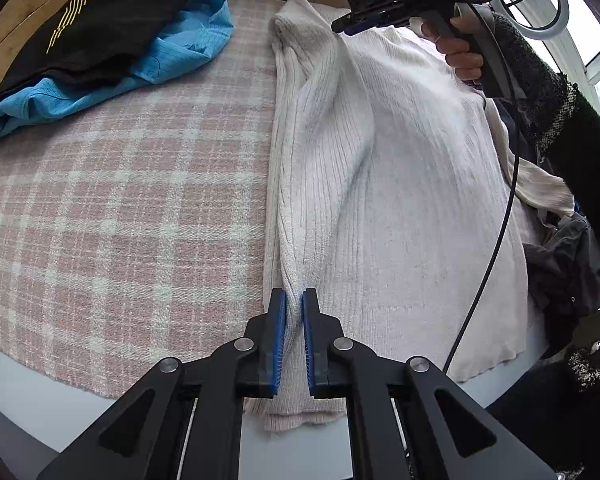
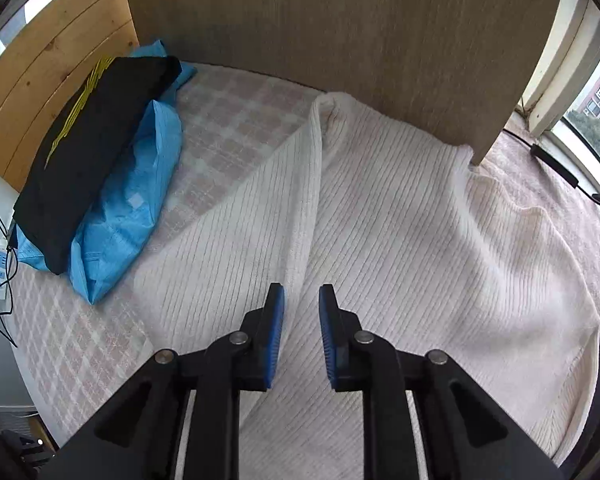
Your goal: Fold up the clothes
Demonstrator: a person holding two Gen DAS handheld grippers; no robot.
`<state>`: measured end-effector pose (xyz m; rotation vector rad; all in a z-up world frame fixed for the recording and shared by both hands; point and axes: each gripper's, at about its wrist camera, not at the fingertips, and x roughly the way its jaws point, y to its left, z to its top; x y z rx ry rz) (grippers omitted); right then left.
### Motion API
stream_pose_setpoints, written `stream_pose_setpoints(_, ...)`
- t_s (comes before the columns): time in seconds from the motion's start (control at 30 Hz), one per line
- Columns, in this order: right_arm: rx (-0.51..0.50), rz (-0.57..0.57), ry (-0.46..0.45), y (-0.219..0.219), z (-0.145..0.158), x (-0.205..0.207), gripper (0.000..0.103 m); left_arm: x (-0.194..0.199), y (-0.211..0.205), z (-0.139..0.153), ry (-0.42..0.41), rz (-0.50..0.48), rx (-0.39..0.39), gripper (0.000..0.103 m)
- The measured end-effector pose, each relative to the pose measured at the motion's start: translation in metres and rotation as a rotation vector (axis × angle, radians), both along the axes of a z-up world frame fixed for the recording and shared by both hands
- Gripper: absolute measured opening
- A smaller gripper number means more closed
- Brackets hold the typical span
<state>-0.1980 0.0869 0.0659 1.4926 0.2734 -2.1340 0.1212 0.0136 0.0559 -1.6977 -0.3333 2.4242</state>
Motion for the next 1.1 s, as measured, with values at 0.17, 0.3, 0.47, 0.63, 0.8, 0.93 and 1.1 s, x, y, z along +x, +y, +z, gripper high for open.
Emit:
stream_pose_setpoints(0.17, -0.028, 0.199, 0.02, -0.041, 0.021, 0.028, 0.038, 0.008, 0.029, 0.008, 0.055, -0.085, -0.028, 0.017)
stream_pose_setpoints(0.3, 0.151, 0.278, 0.045, -0.073, -0.003, 0.041, 0.038, 0.009, 0.058, 0.003, 0.07, -0.197, -0.147, 0.022)
stream_pose_setpoints(0.47, 0.221, 0.25, 0.017, -0.078, -0.029, 0.035, 0.037, 0.027, 0.056, 0.035, 0.201, -0.147, -0.222, 0.022)
stream_pose_setpoints(0.63, 0.063, 0.111, -0.129, -0.055, -0.031, 0.01, 0.037, 0.021, 0.068, 0.03, 0.21, -0.214, -0.221, 0.024)
stream_pose_setpoints(0.8, 0.075, 0.114, -0.131, -0.053, -0.028, 0.014, 0.037, 0.005, 0.08, -0.013, 0.15, -0.3, -0.331, 0.032)
stream_pose_setpoints(0.93, 0.07, 0.096, -0.144, -0.049, -0.026, 0.014, 0.032, 0.007, 0.074, -0.009, 0.159, -0.31, -0.265, 0.005)
stream_pose_setpoints(1.1, -0.03, 0.009, -0.241, -0.033, -0.02, 0.005, 0.01, 0.015, 0.061, 0.006, 0.157, -0.312, -0.107, 0.004)
